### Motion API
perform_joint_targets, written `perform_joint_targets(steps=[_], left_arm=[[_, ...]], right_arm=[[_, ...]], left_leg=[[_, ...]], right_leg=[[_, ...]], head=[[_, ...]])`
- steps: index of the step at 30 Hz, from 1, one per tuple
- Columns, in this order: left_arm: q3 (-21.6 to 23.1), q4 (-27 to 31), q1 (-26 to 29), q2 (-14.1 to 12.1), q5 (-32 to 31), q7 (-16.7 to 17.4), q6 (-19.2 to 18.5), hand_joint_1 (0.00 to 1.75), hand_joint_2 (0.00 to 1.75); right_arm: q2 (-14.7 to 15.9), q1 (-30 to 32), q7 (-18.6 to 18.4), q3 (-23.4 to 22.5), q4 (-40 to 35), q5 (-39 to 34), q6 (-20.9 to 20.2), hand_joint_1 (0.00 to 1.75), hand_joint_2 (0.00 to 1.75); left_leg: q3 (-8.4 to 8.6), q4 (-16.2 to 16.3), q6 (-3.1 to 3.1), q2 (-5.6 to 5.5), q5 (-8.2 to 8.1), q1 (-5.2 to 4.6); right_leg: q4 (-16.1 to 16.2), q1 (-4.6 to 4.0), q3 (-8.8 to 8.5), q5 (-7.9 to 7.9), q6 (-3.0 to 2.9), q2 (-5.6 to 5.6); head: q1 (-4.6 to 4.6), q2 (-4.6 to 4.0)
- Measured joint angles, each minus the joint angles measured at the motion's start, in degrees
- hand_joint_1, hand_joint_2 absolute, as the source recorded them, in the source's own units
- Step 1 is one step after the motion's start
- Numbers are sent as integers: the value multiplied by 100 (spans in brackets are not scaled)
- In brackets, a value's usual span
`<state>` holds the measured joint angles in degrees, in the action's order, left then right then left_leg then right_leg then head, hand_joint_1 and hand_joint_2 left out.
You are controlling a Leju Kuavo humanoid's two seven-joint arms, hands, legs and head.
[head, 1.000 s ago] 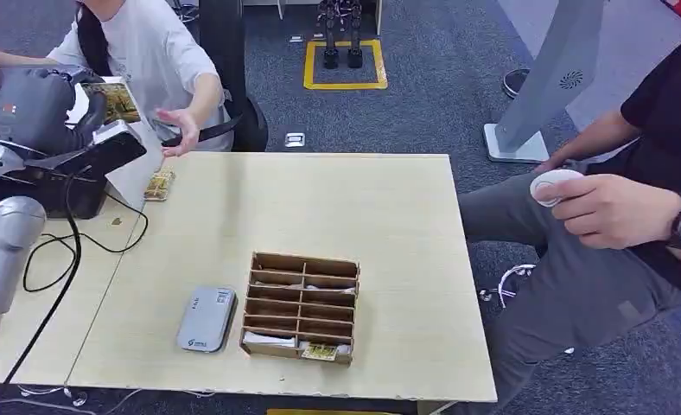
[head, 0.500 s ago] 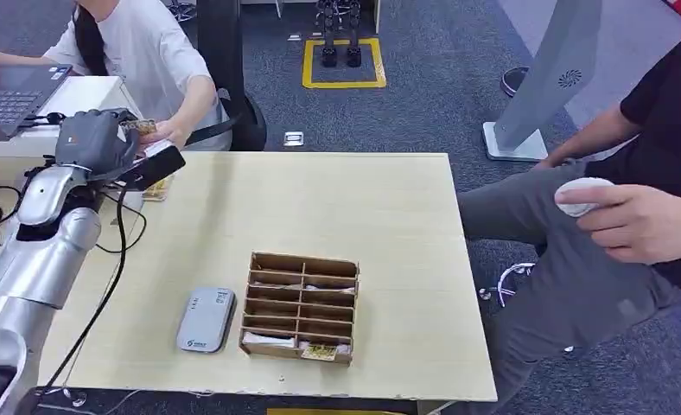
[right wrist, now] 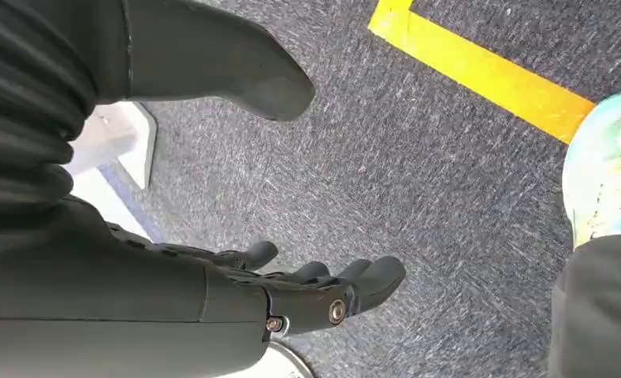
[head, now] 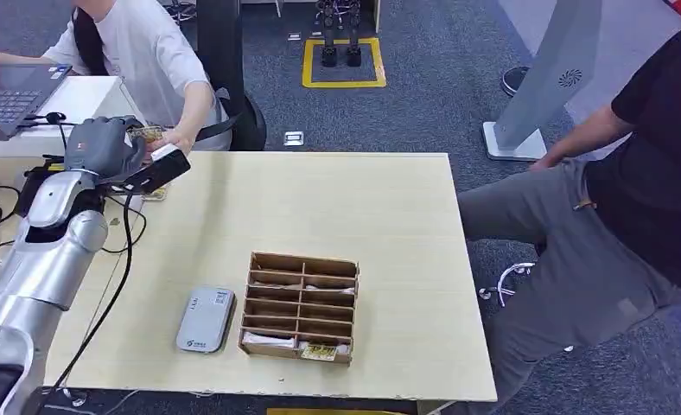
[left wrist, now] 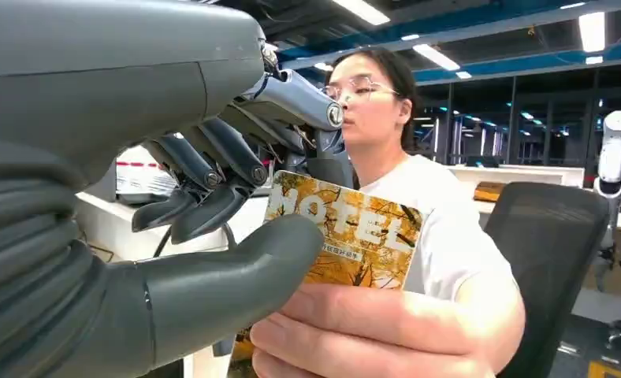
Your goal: Pass the card to the sensor for recognition and then transmit it.
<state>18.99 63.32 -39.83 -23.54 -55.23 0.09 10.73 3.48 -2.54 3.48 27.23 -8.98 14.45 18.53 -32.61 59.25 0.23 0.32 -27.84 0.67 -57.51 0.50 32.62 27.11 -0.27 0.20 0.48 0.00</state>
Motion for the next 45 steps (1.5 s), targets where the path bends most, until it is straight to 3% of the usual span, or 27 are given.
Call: perform_joint_targets(steps=[7,8,9,15,17,18,19,20,21,22,23,24,25,27,29,33,45], left_arm=[[0,-22,-3,18,7,-9,-2,169,175],[0,-22,-3,24,9,-15,-9,127,175],[0,-22,-3,24,13,-15,-15,0,175],[0,17,39,-52,196,-153,54,0,175],[-22,180,249,-237,359,-197,377,0,175],[-112,307,491,-352,587,-140,681,0,175],[-367,538,1071,-411,1078,-193,1160,0,175],[-731,866,1742,-479,1748,-445,1547,0,175],[-1284,1071,2447,-452,2534,-1068,1789,0,175],[-1812,1060,2960,-389,2880,-1747,1566,0,175],[-2470,1025,3329,-319,2960,-2211,1218,0,175],[-3261,1021,3569,-207,2872,-2471,937,0,175],[-4257,1042,3703,-27,2720,-2588,746,0,175],[-5664,1141,3873,237,2417,-2463,577,0,175],[-6491,1246,3977,433,2214,-2371,503,0,175],[-6882,1405,4129,586,2004,-2260,520,0,175],[-7390,1298,4180,699,1823,-1879,912,0,175]], right_arm=[[0,1,7,0,0,-2,0,0,175],[0,1,15,0,0,-4,0,0,175],[0,0,22,0,0,-7,2,0,175],[0,9,74,0,0,-85,28,0,175],[0,46,74,-7,2,-142,48,0,175],[0,65,52,-15,2,-210,63,0,175],[-7,93,-9,-33,2,-271,77,0,175],[-18,142,-44,-57,11,-325,105,0,175],[-22,209,-48,-68,24,-361,131,0,175],[-24,265,-48,-70,37,-367,138,0,175],[-31,315,-44,-70,48,-378,142,0,175],[-33,357,-44,-74,55,-391,146,0,175],[-33,384,-46,-81,61,-400,149,0,175],[-33,385,-44,-105,66,-402,149,0,175],[-35,370,-44,-118,66,-400,146,0,175],[-35,305,-70,-129,70,-396,136,0,175],[-37,256,-81,-157,72,-404,129,0,175]], left_leg=[[0,0,0,0,0,0],[0,0,0,0,0,0],[0,0,0,0,0,0],[-3,-1,0,2,0,1],[-3,-4,-1,13,-1,0],[-59,-20,-5,15,-11,-2],[-13,-35,-8,33,-25,-14],[50,-63,-14,78,-51,-48],[112,-85,-5,126,-66,-67],[131,-84,4,148,-74,-68],[147,-73,-2,153,-78,-48],[108,-56,-6,151,-75,-24],[83,-51,-7,144,-75,-10],[88,-51,-13,144,-80,-14],[83,-51,-14,116,-79,-10],[72,-51,-19,34,-65,-8],[73,-51,-22,-2,-46,-7]], right_leg=[[0,0,0,0,0,0],[0,0,0,0,0,0],[0,0,0,0,0,0],[-3,0,-3,0,0,1],[-7,1,-4,0,-1,12],[-15,4,-21,2,-1,15],[-7,22,-35,12,-4,35],[2,48,-60,35,-3,79],[0,76,-86,59,9,129],[-4,76,-92,68,7,150],[-3,61,-68,68,0,160],[-2,35,-39,61,-10,157],[-1,22,-22,60,-12,150],[0,21,-23,61,-13,149],[1,20,-26,65,-15,118],[1,19,-50,70,-13,34],[1,19,-68,64,-18,-3]], head=[[2,0],[0,0],[2,0],[4,2],[2,0],[2,0],[11,2],[24,0],[-9,2],[-42,0],[-52,0],[-50,2],[-48,0],[-57,0],[-50,2],[-48,0],[-50,2]])
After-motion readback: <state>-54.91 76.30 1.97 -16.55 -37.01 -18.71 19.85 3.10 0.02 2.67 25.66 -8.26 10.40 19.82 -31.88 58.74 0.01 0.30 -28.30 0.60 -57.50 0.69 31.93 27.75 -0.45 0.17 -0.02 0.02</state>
